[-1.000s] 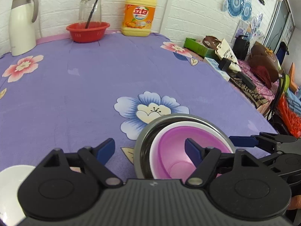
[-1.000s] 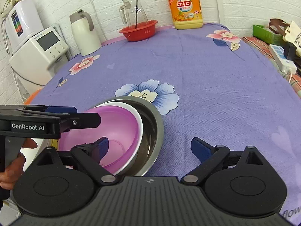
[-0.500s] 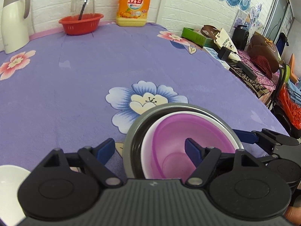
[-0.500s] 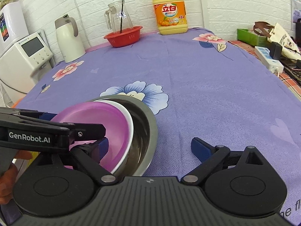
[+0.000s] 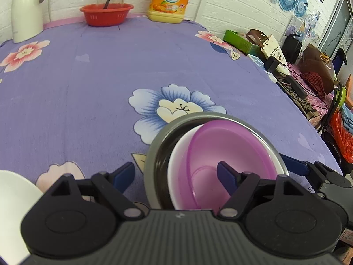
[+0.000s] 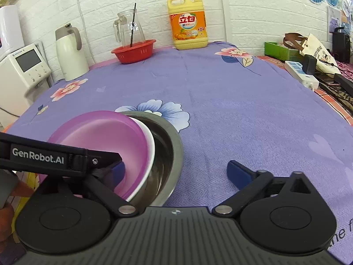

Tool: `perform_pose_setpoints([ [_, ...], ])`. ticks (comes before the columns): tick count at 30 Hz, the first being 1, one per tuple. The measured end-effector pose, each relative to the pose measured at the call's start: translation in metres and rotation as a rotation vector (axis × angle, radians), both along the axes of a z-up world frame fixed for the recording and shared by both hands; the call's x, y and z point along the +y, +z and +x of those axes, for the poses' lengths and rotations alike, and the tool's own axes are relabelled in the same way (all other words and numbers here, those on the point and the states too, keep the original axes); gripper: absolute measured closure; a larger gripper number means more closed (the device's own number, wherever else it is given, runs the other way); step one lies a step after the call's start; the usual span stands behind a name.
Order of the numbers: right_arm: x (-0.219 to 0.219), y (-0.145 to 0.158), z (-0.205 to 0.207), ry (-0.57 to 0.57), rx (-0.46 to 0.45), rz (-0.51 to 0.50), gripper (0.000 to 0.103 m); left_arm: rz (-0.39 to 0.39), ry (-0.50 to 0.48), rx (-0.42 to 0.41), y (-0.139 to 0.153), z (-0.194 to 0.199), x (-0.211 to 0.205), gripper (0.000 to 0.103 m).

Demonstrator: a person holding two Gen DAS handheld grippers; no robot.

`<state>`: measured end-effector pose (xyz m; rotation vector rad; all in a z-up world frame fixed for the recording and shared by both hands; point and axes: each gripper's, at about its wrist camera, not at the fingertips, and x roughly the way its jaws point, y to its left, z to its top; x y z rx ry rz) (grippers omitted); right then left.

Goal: Organize plates and bowls

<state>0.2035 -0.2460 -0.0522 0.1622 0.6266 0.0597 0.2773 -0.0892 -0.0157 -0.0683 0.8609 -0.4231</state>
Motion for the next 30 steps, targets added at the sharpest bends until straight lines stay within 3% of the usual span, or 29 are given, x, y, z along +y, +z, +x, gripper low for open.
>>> perform_pose_setpoints([
  [12, 0.001, 0.000, -0.002, -0.004, 0.001, 0.001, 0.000, -0.001, 0.019, -0.014, -0.001, -0.004, 0.000, 0.026],
  [17, 0.004, 0.008, -0.004, 0.044, 0.012, 0.004, 0.000, 0.009, 0.021, -0.006, 0.001, -0.003, 0.000, 0.026],
  [19, 0.005, 0.007, -0.003, 0.069, 0.015, 0.014, 0.000, -0.012, 0.004, -0.018, 0.001, -0.004, 0.002, 0.035],
  [21, 0.005, 0.007, -0.002, 0.096, 0.019, 0.046, 0.004, -0.070, -0.022, 0.002, 0.000, -0.003, 0.005, 0.055],
  [23, 0.008, 0.010, -0.003, 0.121, 0.028, 0.067, 0.026, -0.076, -0.032, 0.008, 0.001, -0.005, 0.005, 0.057],
  [27, 0.016, 0.017, -0.009, 0.107, 0.041, 0.056, 0.026, -0.098, -0.024, 0.004, 0.010, -0.015, 0.010, 0.059],
  [30, 0.029, 0.037, -0.023, 0.100, -0.009, 0.016, 0.024, -0.131, -0.010, -0.041, 0.031, -0.029, 0.024, 0.059],
])
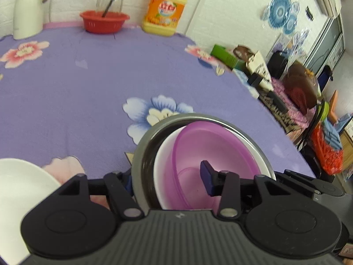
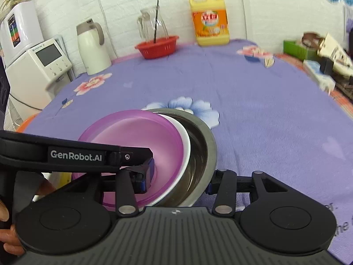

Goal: Organize plates and bowls

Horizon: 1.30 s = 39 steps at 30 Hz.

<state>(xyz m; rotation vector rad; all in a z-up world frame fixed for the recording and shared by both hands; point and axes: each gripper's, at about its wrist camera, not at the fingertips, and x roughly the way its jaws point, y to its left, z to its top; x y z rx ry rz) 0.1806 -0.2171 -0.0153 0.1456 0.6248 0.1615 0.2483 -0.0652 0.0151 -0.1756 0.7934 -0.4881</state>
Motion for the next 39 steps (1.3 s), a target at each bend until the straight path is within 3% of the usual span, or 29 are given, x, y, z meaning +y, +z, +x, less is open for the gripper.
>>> perform_pose_setpoints([
  [6, 0.045, 0.029, -0.016, 0.094, -0.110, 0.011, 0.024, 0.029, 0.120, -0.109, 0.034, -0.041, 0.059, 0.059],
  [12, 0.117, 0.023, -0.012, 0.292, -0.073, 0.038, 0.024, 0.040, 0.318, -0.063, 0.022, -0.075, 0.139, 0.059],
  [16, 0.150, 0.014, -0.010, 0.369, -0.034, 0.033, 0.024, 0.031, 0.380, -0.038, 0.008, -0.085, 0.170, 0.059],
  [25, 0.161, 0.002, -0.005, 0.350, 0.019, 0.014, 0.023, 0.003, 0.363, -0.030, -0.010, -0.079, 0.178, 0.060],
  [27, 0.159, 0.001, -0.003, 0.342, 0.032, 0.022, 0.021, 0.007, 0.358, -0.042, -0.010, -0.079, 0.177, 0.056],
  [30, 0.162, 0.005, -0.009, 0.317, -0.026, -0.045, 0.000, 0.036, 0.370, -0.107, -0.005, -0.084, 0.174, 0.045],
  [32, 0.165, 0.010, -0.014, 0.307, -0.086, -0.087, 0.000, 0.034, 0.391, -0.128, 0.001, -0.083, 0.176, 0.031],
  [39, 0.150, 0.016, -0.017, 0.283, -0.127, -0.048, 0.000, -0.004, 0.414, -0.143, 0.013, -0.088, 0.178, 0.031],
])
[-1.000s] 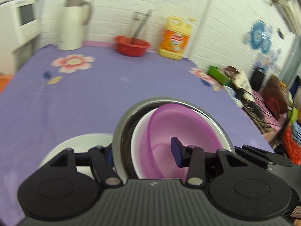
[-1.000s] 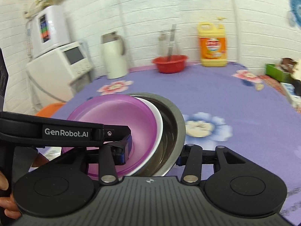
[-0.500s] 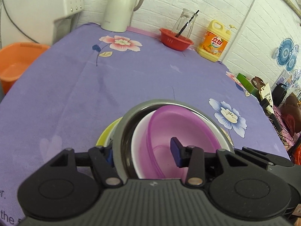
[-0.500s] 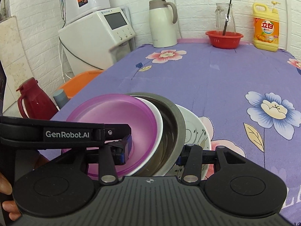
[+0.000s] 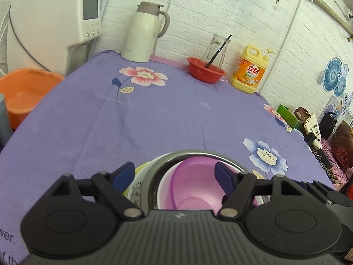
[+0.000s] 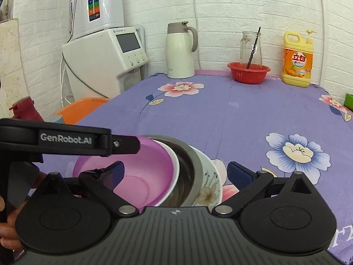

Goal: Organize plates and bowls

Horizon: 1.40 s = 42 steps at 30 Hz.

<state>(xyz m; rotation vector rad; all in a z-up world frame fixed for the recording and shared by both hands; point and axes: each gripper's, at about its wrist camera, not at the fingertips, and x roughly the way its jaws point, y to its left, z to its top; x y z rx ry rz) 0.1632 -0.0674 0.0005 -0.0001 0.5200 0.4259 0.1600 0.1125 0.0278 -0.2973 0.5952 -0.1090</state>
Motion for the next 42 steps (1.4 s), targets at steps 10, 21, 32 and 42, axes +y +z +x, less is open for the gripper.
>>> perform_pose_setpoints([
  [10, -0.036, -0.001, -0.025, -0.081, 0.008, 0.089, 0.000, 0.031, -0.001, -0.088, 0.012, -0.040, -0.023, 0.030],
  [21, -0.069, -0.014, -0.074, -0.156, -0.009, 0.121, 0.000, 0.107, -0.029, -0.067, -0.004, -0.087, -0.052, 0.030],
  [32, -0.094, -0.027, -0.123, -0.239, -0.042, 0.148, 0.000, 0.197, -0.021, -0.055, -0.026, -0.130, -0.072, 0.030],
  [42, -0.094, -0.038, -0.161, -0.236, -0.066, 0.159, 0.000, 0.214, -0.040, -0.084, -0.040, -0.173, -0.076, 0.030],
])
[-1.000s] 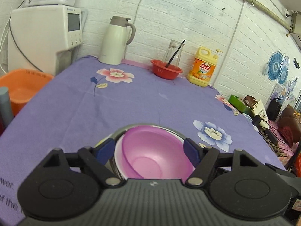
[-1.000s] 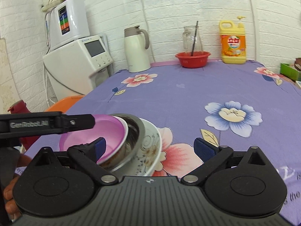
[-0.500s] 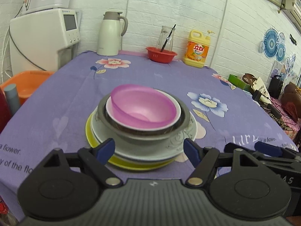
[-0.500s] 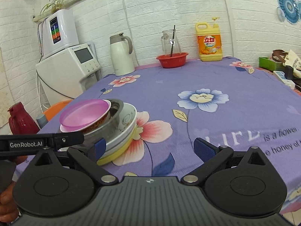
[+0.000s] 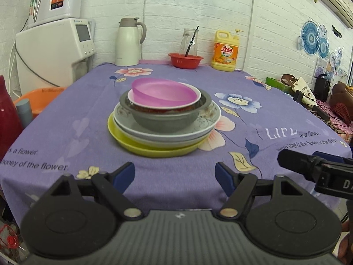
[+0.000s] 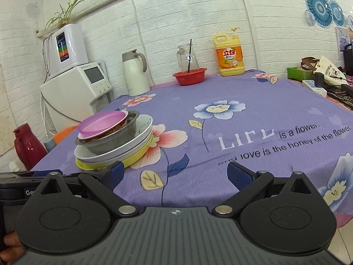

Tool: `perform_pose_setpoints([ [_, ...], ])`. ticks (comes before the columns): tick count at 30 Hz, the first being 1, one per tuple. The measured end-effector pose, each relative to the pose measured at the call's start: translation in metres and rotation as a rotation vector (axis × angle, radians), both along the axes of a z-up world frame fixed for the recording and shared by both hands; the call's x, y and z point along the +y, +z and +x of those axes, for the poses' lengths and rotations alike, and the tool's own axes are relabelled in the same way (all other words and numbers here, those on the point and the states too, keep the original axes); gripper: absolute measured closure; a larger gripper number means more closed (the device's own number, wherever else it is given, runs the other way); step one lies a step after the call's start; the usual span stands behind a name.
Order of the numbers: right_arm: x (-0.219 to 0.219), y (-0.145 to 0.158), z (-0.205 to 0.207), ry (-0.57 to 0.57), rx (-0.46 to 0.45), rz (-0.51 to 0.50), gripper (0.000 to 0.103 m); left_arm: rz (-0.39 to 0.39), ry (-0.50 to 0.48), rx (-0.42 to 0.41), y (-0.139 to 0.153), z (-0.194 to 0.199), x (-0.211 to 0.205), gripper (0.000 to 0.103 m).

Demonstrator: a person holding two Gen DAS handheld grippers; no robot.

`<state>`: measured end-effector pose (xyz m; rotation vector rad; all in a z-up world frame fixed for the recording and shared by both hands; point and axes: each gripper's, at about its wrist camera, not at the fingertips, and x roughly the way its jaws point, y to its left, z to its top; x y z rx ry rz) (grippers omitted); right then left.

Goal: Organize plates and bowls

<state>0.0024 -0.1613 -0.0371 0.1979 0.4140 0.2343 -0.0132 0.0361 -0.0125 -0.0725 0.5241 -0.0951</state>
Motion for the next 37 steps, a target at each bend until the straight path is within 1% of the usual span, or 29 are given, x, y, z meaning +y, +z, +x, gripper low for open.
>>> perform_pose_setpoints([
  [3, 0.003, -0.005, 0.005, 0.013, 0.036, 0.010, 0.000, 0.003, 0.010, -0.005, -0.002, 0.002, 0.002, 0.030],
  [6, 0.007, -0.011, 0.010, 0.014, 0.090, 0.000, 0.000, -0.004, 0.019, 0.003, -0.003, 0.006, 0.002, 0.030],
  [8, 0.008, -0.012, 0.009, 0.014, 0.105, -0.005, 0.000, 0.003, 0.017, 0.004, -0.004, 0.005, 0.001, 0.030],
  [12, 0.012, -0.012, 0.007, -0.030, 0.162, -0.054, 0.000, 0.007, 0.018, -0.005, -0.003, 0.002, -0.001, 0.030],
  [17, 0.013, -0.009, -0.001, -0.040, 0.137, -0.086, 0.000, -0.005, 0.015, -0.002, -0.002, 0.002, -0.002, 0.030],
  [23, 0.012, -0.011, 0.002, -0.025, 0.149, -0.073, 0.000, -0.023, 0.016, 0.010, -0.002, 0.002, 0.000, 0.030],
  [29, 0.012, -0.009, 0.000, -0.013, 0.137, -0.072, 0.000, -0.024, 0.004, 0.017, -0.003, 0.001, -0.003, 0.030],
  [37, 0.011, -0.007, -0.003, -0.010, 0.122, -0.057, 0.000, 0.003, 0.028, -0.027, 0.001, -0.003, -0.003, 0.030],
])
